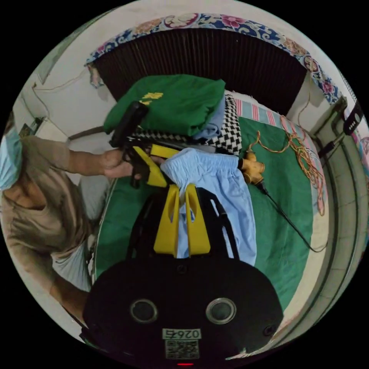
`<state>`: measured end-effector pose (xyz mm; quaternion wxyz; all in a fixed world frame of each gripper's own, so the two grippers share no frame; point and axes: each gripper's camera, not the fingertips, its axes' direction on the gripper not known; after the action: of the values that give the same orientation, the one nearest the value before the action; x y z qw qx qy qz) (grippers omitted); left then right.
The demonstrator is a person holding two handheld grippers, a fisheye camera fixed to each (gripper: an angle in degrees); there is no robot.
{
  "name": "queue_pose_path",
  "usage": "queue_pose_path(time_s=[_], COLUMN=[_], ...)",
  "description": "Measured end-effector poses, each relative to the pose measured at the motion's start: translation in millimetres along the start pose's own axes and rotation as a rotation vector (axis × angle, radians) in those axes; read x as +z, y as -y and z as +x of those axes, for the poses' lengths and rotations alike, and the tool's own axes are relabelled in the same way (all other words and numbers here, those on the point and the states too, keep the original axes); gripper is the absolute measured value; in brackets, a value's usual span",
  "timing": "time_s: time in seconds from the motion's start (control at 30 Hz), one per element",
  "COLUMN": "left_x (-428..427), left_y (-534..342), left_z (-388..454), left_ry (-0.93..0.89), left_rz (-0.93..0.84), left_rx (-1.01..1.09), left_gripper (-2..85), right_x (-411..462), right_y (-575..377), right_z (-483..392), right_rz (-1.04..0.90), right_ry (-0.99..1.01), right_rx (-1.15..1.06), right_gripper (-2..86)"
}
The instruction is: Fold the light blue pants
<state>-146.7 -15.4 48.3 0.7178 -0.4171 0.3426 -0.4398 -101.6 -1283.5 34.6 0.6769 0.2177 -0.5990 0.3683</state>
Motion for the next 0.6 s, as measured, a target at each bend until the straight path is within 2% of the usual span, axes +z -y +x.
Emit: queue_pose_path(time_s=[0.03,0.1,0.13,0.2,0.3,0.4,0.47,0.53,0.6], left_x=[0,4,3,-4,-11,-13,-8,1,14], left_y=[2,7,6,5,10,12,15,19,22], left_z=[1,3,2,-1,-4,-12,-14,-16,-20], left_ry=[-0.009,-0.099,-0.1,-0.106,-0.064,0.017,0.016,0.023,0.051], left_rz=[-0.01,-0.078,-0.096,-0.083,-0.089,-0.032,-0.045,-0.056,-0.093], left_rx=[0.023,0.097,0.098,0.096,0.103,0.047,0.051,0.055,0.058], left_gripper=[28.7,6.7,1.2,0.1,1.0,16.0,19.1,19.4,10.6], right_x=[-2,1,8,33,108,182,197,200,197], right_y=[-4,-4,-1,10,35,46,47,43,38], right_z=[13,38,58,87,131,164,168,165,159], right_rz=[0.036,0.092,0.137,0.137,-0.021,-0.261,-0.264,-0.221,-0.194], right_ry=[0.049,0.11,0.118,0.151,0.124,-0.023,-0.09,-0.136,-0.17], right_rx=[-0.006,-0.004,0.03,0.064,0.172,0.321,0.334,0.307,0.293], right_gripper=[-1.3,-1.2,-1.2,-0.8,1.1,3.8,4.8,6.8,8.2])
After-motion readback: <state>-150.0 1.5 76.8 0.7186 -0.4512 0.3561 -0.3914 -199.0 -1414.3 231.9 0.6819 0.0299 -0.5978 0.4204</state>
